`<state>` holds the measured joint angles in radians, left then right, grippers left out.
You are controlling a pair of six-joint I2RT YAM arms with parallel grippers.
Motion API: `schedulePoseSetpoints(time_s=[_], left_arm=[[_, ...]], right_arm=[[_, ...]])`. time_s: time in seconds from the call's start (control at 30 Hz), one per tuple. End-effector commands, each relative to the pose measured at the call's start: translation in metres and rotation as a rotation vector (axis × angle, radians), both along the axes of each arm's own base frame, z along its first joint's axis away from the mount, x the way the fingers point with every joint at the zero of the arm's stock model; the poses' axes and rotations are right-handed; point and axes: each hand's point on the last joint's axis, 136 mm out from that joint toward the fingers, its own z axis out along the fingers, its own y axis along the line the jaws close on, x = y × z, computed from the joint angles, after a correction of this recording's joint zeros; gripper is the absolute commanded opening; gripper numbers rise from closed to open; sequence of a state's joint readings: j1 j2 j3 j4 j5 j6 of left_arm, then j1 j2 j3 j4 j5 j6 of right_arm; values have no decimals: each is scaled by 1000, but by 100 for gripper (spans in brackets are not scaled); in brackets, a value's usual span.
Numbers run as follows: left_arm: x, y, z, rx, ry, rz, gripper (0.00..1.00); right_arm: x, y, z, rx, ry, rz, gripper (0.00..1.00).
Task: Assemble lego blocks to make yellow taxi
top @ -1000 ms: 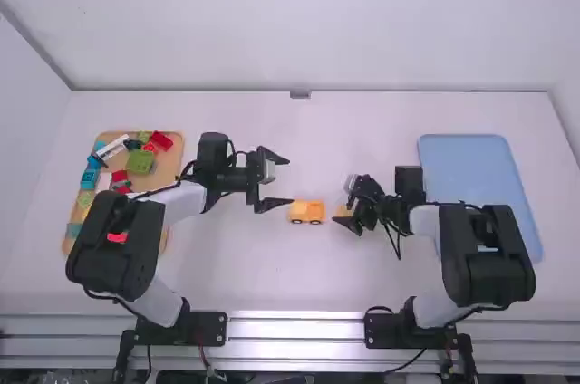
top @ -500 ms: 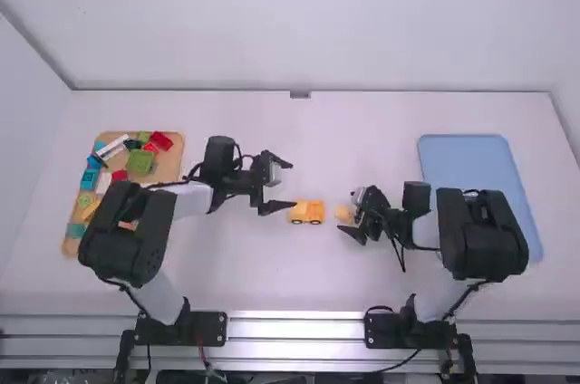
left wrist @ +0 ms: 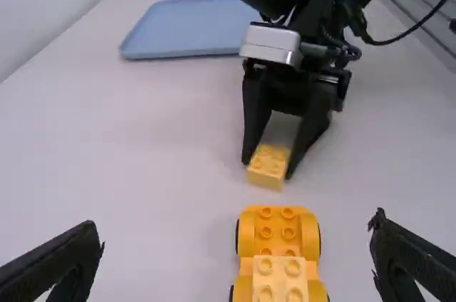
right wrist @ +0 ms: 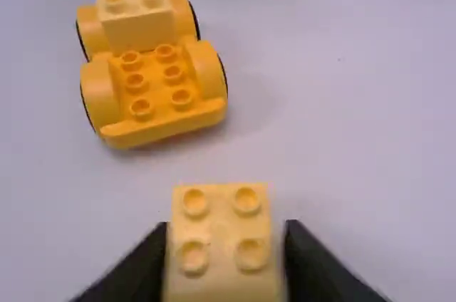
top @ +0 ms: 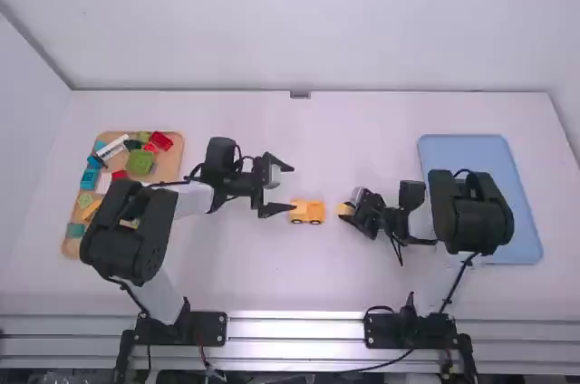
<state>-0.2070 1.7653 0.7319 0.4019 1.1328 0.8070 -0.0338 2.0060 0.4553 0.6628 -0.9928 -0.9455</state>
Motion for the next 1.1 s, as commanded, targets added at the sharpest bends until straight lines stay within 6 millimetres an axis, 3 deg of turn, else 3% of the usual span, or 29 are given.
schedulePoseSetpoints(time_s=[0.0,0.17,0.37,0.57,0.77,1.07], left_arm=[[-10,-3,-9,5,-8,-44,99],[-10,-1,-25,37,30,-28,99],[-9,-5,-57,35,54,-44,99],[-17,-15,-73,-4,45,-102,99],[-14,-18,-97,84,61,-57,99],[-15,-27,-108,160,49,-38,99]], right_arm=[[1,0,-4,7,24,4,22],[4,1,-2,17,41,9,21],[6,13,24,141,-4,92,21],[5,25,43,225,-38,174,22],[6,37,46,218,-47,210,22],[6,39,52,71,-8,155,23]])
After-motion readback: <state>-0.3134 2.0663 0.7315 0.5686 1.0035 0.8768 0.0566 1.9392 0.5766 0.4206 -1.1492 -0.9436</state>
